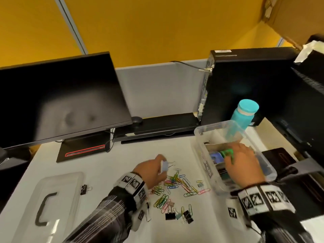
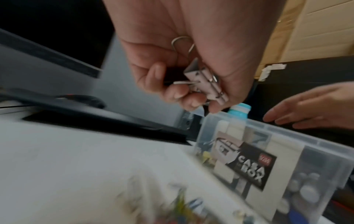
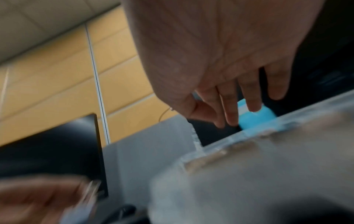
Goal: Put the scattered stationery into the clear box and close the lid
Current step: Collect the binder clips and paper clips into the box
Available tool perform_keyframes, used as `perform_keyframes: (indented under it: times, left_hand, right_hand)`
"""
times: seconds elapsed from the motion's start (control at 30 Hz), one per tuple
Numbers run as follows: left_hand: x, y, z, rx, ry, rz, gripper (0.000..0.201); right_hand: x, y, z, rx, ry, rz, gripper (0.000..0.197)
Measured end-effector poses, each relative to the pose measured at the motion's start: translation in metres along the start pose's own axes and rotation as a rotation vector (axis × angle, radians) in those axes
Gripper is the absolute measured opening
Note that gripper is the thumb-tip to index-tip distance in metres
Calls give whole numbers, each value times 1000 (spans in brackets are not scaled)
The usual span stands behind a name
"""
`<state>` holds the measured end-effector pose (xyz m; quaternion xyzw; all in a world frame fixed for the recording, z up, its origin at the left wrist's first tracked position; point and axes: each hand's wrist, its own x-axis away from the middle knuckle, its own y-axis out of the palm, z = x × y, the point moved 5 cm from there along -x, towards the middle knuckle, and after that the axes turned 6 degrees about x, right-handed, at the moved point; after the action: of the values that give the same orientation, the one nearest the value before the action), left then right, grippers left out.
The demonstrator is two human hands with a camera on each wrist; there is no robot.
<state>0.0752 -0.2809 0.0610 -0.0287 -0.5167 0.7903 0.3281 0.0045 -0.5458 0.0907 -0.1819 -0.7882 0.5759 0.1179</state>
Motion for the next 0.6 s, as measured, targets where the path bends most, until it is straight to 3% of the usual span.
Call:
perform_keyframes:
  times: [0.07,0.27,0.43,0.6]
  left_hand:
    - [-29,-11,40,-63,60,28,33]
    - [-116,-24,131,-212,126,66,37]
    - [-161,-11,150,-361,119,15,47]
    - [-181,2,160,-329,174,-59,56]
  right_hand:
    - [18,5,23,30,45,69,41]
    - [38,28,54,44,91,77,54]
    - [37,30,52,78,69,105,61]
    - [36,30,54,64,72,116,65]
